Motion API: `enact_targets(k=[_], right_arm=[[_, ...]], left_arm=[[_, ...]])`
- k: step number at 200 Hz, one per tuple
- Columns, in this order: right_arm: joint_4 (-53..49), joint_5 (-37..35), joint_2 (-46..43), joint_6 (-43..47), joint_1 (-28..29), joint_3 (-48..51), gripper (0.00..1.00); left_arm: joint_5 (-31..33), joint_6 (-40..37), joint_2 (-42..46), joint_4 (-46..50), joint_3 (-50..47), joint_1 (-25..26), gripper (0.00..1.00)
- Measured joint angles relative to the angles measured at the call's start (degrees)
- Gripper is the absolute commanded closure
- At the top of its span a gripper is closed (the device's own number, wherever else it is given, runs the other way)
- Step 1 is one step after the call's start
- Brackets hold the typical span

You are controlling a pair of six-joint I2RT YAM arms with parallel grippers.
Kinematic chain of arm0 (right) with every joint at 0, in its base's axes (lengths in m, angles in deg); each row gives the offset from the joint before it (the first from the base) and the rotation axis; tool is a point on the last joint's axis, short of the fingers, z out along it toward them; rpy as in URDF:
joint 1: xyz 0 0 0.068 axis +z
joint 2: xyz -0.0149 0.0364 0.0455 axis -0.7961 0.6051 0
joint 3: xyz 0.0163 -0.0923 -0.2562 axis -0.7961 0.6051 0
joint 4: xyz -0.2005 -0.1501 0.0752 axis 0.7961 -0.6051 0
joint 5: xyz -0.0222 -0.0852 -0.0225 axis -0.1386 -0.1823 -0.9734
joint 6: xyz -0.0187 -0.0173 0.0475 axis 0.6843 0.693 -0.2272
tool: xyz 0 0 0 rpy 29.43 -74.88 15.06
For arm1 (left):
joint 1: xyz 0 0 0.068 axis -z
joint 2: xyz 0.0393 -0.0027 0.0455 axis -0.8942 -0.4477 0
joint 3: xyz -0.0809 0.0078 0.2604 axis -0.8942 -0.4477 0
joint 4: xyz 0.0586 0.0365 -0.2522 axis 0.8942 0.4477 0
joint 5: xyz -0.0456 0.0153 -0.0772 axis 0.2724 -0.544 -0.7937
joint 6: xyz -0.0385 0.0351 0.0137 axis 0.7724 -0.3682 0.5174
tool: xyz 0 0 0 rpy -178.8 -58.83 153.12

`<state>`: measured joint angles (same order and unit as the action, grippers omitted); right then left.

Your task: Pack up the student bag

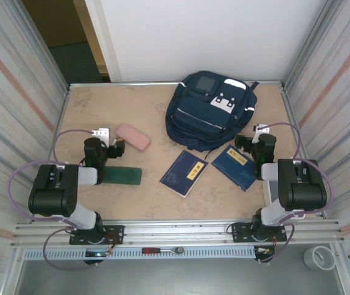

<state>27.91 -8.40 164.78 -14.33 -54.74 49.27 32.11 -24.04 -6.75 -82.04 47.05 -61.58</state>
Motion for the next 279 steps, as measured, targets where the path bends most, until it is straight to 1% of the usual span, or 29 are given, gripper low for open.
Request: enact_targets(k=[201,221,236,248,269,279], right_arm=[[0.0,0.0,0.0,0.0,0.0,0.0,0.0],[-1.5,-0.2,-0.5,0.0,0.1,0.0,0.01],[-3.9,-1.9,-2.9,0.0,0.7,0.0,0.02],[-5.9,-4.1,-6.3,-0.3,1.4,0.2,0.01],[-10.4,-9.4,-16.7,-3.1,2.1,0.8,0.0],[-14.1,-11.8,-21.8,-6.2,1.9,0.3,0.0]], left_arm=[[-0.1,0.0,0.0,0.0,0.0,0.0,0.01],[-0.3,0.0,0.1,0.0,0.0,0.0,0.01],[0.6,0.1,2.2,2.9,0.2,0.0,0.01],[3.1,1.4,6.0,8.2,1.4,0.0,0.01],[8.3,5.3,13.7,17.7,5.3,0.0,0.01],[9.4,7.6,16.8,21.1,7.1,0.0,0.01]])
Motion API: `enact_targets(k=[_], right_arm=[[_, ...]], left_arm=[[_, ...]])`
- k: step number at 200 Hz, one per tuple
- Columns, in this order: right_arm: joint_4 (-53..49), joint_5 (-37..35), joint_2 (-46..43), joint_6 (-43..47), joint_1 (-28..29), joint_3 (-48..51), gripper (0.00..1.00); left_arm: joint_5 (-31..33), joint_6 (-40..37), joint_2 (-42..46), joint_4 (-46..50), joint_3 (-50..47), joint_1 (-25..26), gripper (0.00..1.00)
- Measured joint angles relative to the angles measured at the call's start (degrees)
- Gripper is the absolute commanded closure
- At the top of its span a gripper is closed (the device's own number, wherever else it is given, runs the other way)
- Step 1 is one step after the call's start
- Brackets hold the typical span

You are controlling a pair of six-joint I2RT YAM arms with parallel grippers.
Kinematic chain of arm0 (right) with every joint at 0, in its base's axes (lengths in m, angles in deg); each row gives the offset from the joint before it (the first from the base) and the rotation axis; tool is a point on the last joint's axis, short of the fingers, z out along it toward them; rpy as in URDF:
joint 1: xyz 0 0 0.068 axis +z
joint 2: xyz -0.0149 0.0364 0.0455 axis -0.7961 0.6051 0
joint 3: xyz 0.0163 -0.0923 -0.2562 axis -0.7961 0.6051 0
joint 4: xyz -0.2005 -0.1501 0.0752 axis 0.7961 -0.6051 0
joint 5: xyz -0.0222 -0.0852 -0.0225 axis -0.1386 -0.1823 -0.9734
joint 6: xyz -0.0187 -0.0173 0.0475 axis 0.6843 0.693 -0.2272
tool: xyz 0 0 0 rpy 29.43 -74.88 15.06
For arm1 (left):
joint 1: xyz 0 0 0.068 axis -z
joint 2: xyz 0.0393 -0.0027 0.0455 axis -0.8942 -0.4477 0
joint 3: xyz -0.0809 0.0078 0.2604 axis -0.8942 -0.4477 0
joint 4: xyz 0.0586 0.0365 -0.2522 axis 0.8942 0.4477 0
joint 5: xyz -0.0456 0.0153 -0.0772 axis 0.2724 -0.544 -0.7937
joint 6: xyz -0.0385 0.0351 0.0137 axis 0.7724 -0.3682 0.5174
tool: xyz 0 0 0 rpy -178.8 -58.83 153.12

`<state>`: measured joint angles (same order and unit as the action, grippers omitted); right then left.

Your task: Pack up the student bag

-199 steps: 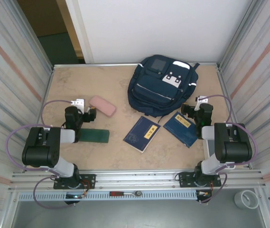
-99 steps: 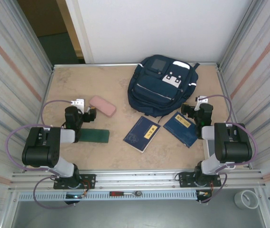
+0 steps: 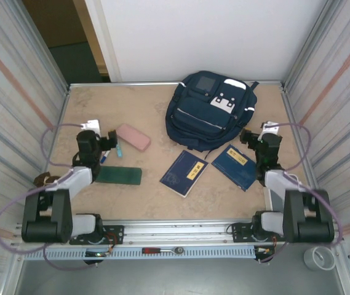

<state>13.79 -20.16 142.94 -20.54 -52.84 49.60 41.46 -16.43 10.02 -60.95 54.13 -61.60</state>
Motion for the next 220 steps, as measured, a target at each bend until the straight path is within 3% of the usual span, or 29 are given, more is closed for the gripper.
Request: enact_targets(k=[17,37,78,91,109,144,193,220], right_arm=[[-8.4,-2.2,-5.6,-6.0,-0.4,-3.3,0.01],[-16.7,-0.9,-5.5,-11.3,1.0,-9.1,0.01],[-33.7,5.2,7.8,-14.2,11.5,-22.5,0.03],[-37.6,9.8,12.9,-14.3,9.5,-26.4,0.1],[-42.2,17.2,20.7,-15.4,2.5,-31.8,0.15],[-45.2,26.5,33.1,-18.7,-6.4,-41.5,0.23],[-45.1,38.2,45.1,-22.6,-8.9,-49.2,0.39],[-44.7,41.7,46.6,-24.1,-8.9,-49.7,0.64]], left_arm=[[-0.6,4.8,4.1,4.7,1.7,-0.2,0.01],[-3.5,11.0,6.1,8.2,1.8,1.0,0.01],[-5.9,17.1,1.1,20.9,8.6,16.9,0.01],[-6.4,18.1,-1.9,24.4,12.7,22.3,0.01],[-8.0,20.2,-7.4,27.3,18.8,28.2,0.01],[-11.8,25.3,-20.3,28.2,28.9,35.3,0.01],[-15.1,29.7,-35.3,29.4,40.6,38.6,0.06],[-16.2,30.8,-39.8,29.7,44.2,38.4,0.11]])
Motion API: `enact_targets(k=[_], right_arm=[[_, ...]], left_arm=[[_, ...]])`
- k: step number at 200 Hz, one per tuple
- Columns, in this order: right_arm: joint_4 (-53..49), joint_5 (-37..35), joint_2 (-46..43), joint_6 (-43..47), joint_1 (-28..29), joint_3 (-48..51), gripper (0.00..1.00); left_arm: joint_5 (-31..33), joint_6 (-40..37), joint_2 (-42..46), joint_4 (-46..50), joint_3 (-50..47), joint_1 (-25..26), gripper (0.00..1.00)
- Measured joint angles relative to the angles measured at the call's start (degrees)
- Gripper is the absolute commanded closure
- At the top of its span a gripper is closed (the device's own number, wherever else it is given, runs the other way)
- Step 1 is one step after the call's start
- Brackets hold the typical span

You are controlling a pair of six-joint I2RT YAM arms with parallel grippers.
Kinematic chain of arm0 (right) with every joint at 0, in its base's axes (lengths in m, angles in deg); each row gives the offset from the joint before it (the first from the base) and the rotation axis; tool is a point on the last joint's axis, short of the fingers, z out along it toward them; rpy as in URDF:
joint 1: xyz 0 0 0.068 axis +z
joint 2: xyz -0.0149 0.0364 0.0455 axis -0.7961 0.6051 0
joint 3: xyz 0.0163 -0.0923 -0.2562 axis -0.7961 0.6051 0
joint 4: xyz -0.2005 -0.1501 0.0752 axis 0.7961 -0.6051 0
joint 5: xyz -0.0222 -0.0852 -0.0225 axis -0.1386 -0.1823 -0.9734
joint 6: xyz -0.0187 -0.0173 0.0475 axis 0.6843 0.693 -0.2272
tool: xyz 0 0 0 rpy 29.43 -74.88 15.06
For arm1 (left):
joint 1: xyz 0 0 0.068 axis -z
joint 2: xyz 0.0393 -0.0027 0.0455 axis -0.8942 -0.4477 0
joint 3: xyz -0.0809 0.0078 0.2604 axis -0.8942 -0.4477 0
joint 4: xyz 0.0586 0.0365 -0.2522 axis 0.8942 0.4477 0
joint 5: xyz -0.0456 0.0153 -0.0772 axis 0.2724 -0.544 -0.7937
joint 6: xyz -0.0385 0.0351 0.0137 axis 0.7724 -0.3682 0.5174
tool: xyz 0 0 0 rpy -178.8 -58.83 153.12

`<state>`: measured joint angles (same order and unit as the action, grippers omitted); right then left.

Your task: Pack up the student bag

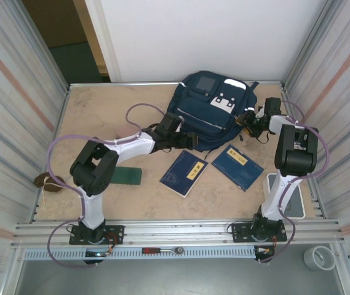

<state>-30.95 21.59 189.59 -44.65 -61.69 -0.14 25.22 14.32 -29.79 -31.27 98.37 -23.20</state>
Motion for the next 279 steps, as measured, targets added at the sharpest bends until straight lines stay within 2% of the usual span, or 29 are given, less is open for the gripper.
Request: enact_targets(k=[10,37,72,96,121,145,167,186,209,238,253,279], right_arm=[[0.3,0.9,0.0,-0.4,0.0,0.0,0.74],[2.5,3.1,-0.3,-2.2,-0.1,1.0,0.89],[8.7,5.6,-5.7,-7.3,0.7,8.1,0.93],[11.4,5.0,-10.0,-11.4,4.7,11.3,0.93],[13.9,2.3,-13.4,-15.3,12.1,12.8,0.85],[13.9,1.3,-14.8,-16.5,20.0,12.9,0.68],[10.6,1.9,-15.9,-14.4,24.0,12.9,0.53],[7.0,1.7,-18.4,-11.5,22.5,13.7,0.47],[4.0,0.4,-23.0,-8.6,16.3,15.9,0.36],[2.7,-1.8,-23.8,-7.0,10.9,17.0,0.31],[3.1,-1.8,-21.6,-7.0,9.8,16.9,0.3],[5.0,-0.8,-14.5,-7.8,9.2,14.7,0.34]], left_arm=[[-0.2,0.5,-1.2,0.2,1.0,-0.1,0.14],[-1.5,1.7,-3.0,0.0,2.0,-0.8,0.22],[-3.3,2.2,-3.1,-0.8,1.6,-3.9,0.29],[-4.9,1.7,-3.1,-0.8,1.5,-7.8,0.35],[-5.9,0.0,-3.0,-0.7,1.5,-12.9,0.35],[-5.7,-2.0,-2.6,0.2,1.6,-18.4,0.32],[-6.3,-4.1,-2.6,2.2,3.7,-22.3,0.28],[-7.4,-6.1,-2.6,3.7,7.0,-24.4,0.25],[-7.4,-7.9,-0.9,4.3,7.9,-25.6,0.23],[-6.4,-8.8,5.6,3.6,2.9,-25.0,0.22],[-5.1,-8.8,11.1,2.0,-2.7,-23.3,0.22],[-1.4,-9.4,19.5,-3.0,-13.5,-14.3,0.22]])
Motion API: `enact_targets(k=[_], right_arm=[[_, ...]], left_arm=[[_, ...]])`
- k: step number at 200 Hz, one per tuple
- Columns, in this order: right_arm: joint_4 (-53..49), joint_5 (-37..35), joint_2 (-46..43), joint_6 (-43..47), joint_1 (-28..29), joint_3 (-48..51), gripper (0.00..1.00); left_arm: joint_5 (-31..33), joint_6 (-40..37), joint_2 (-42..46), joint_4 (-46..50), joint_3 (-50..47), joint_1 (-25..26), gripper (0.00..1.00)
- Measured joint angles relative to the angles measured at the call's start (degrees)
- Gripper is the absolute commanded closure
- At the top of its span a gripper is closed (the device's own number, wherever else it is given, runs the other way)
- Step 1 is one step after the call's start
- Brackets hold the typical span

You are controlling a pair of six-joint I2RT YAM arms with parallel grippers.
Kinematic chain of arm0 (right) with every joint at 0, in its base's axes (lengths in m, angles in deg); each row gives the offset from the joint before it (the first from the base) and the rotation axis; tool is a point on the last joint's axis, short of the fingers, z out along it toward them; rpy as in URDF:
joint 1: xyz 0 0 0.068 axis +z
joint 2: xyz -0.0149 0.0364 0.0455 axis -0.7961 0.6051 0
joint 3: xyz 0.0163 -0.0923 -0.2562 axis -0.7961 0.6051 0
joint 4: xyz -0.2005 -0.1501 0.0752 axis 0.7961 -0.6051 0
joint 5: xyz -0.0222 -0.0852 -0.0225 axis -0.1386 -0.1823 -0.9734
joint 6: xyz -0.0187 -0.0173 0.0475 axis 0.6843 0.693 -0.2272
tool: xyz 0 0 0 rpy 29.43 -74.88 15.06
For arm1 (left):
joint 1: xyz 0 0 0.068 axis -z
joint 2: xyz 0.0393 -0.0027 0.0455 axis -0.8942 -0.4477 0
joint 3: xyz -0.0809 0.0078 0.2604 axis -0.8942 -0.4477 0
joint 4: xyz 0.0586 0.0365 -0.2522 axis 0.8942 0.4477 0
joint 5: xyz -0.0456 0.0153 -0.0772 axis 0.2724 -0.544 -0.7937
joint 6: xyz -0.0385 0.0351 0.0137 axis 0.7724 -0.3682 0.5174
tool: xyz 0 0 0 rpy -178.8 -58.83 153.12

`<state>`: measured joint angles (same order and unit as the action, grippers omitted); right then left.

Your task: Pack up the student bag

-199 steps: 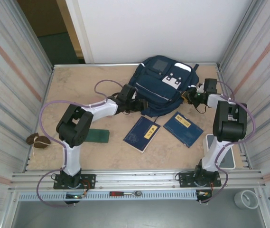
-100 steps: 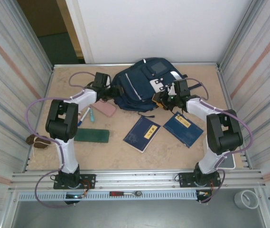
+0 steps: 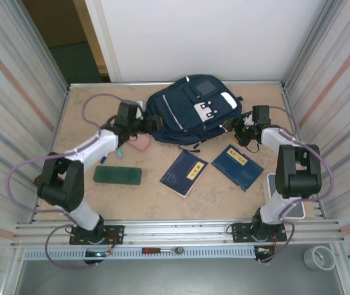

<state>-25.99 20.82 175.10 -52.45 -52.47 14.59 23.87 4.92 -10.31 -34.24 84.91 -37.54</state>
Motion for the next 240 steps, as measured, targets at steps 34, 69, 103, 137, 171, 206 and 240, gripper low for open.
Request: enact_targets(k=[34,69,103,137,171,206,240], right_arm=[[4.6,3.2,7.6,-3.0,0.5,-3.0,0.82],[9.8,5.5,6.6,-9.4,1.4,-2.6,0.99],[13.0,5.9,-0.9,-16.6,3.6,-0.2,0.99],[14.6,4.6,-7.3,-20.2,6.9,-0.2,0.99],[14.5,3.2,-8.5,-21.8,8.9,-0.2,0.99],[14.4,2.7,-8.5,-22.4,9.2,-0.2,1.0],[14.4,1.9,-8.5,-22.4,9.8,-0.2,1.0]], left_arm=[[4.0,-3.1,0.9,-5.2,-6.6,14.2,0.25],[9.5,-8.7,-1.2,-7.8,-7.2,22.6,0.28],[14.2,-13.7,-1.1,-12.4,-8.7,24.1,0.3],[18.1,-18.4,-1.2,-15.0,-9.4,24.1,0.36],[20.0,-20.0,-2.6,-17.5,-8.3,24.1,0.38],[24.8,-19.4,-8.0,-20.0,-5.4,25.1,0.46],[30.2,-18.6,-12.6,-20.1,-1.5,26.0,0.51]])
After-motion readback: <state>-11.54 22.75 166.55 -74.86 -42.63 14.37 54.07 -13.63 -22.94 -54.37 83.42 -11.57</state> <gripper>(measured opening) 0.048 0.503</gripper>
